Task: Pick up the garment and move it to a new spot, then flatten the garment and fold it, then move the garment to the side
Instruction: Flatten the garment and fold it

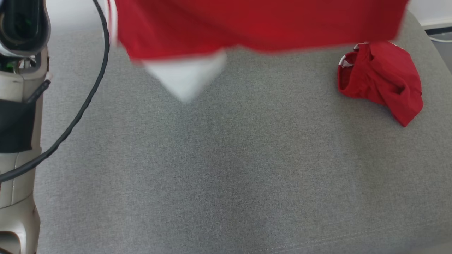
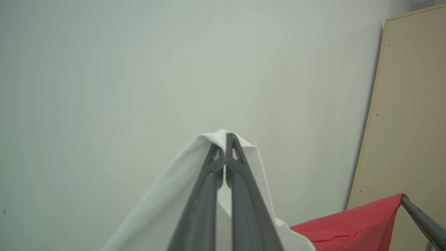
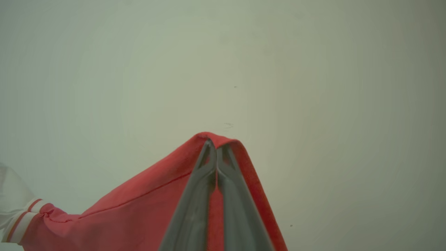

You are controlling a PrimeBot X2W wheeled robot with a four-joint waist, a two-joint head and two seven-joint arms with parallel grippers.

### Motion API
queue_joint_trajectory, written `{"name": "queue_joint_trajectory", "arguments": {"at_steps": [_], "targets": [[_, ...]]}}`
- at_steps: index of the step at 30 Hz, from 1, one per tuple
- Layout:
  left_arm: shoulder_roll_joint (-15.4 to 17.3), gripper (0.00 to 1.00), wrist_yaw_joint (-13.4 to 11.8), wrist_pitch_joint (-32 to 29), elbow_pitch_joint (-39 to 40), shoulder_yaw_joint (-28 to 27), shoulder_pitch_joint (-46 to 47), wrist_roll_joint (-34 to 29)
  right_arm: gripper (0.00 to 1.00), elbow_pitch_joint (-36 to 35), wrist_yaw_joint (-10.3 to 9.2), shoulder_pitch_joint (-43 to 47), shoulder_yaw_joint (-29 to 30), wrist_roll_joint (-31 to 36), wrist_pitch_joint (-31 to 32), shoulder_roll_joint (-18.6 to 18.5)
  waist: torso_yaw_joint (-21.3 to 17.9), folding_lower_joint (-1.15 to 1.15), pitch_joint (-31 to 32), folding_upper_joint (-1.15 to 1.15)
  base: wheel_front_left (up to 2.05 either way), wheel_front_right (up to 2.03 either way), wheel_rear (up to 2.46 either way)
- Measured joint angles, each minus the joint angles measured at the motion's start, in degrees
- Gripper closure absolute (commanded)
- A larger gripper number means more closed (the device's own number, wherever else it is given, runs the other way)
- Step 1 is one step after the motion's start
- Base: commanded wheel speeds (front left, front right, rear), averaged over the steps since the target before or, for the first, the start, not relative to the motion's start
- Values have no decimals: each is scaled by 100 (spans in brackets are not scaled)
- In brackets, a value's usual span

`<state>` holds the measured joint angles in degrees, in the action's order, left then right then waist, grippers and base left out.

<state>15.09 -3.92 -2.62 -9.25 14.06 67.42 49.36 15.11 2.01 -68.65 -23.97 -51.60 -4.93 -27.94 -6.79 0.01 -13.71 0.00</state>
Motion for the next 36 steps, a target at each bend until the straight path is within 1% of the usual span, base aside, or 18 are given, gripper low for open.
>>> {"name": "queue_joint_trajectory", "arguments": {"at_steps": [3,4,7,10,15,17,19,21,25,29,31,33,34,36], "targets": [[0,100,164,123,-66,0,-76,10,100,314,187,164,-156,20,-70,75,35,0,94,0,0,0,0],[0,100,164,123,-66,0,-76,10,100,314,187,164,-156,20,-70,75,35,0,94,0,0,0,0],[163,100,230,120,248,14,-687,49,100,437,292,716,-400,1,-36,92,67,-1,201,0,0,0,0],[269,100,211,44,766,153,-1733,110,100,533,348,1461,-626,-77,73,64,102,-2,273,0,0,0,0],[291,100,-65,47,1425,249,-3967,270,100,711,406,2881,-956,-327,169,-18,195,-2,312,0,0,0,0],[260,100,-121,151,1645,244,-4761,394,100,714,411,3368,-1047,-412,186,-74,242,-2,318,0,0,0,0],[257,100,-132,250,1831,231,-5390,430,100,728,414,3763,-1131,-470,186,-131,293,-2,317,0,0,0,0],[255,100,-162,346,1976,175,-5830,478,100,744,442,3983,-1180,-527,181,-133,340,-2,311,0,0,0,0],[327,100,-164,530,2079,158,-6369,396,100,805,456,4019,-1234,-534,116,-114,387,-2,299,0,0,0,0],[334,100,-216,682,2082,177,-6646,229,100,816,456,4032,-1240,-504,-48,-75,376,-2,302,0,0,0,0],[321,100,-220,710,2072,286,-6803,68,100,766,456,4124,-1218,-483,-169,-85,373,-2,299,0,0,0,0],[236,100,-221,711,2053,464,-6911,30,100,726,454,4340,-1180,-481,-309,-111,390,-2,302,0,0,0,0],[181,100,-223,724,2047,542,-6966,22,100,715,443,4465,-1182,-428,-370,-144,404,-2,305,0,0,0,0],[127,100,-234,733,2048,651,-7126,-55,100,683,335,4706,-1181,-296,-495,-216,432,-2,312,0,0,0,0]]}}
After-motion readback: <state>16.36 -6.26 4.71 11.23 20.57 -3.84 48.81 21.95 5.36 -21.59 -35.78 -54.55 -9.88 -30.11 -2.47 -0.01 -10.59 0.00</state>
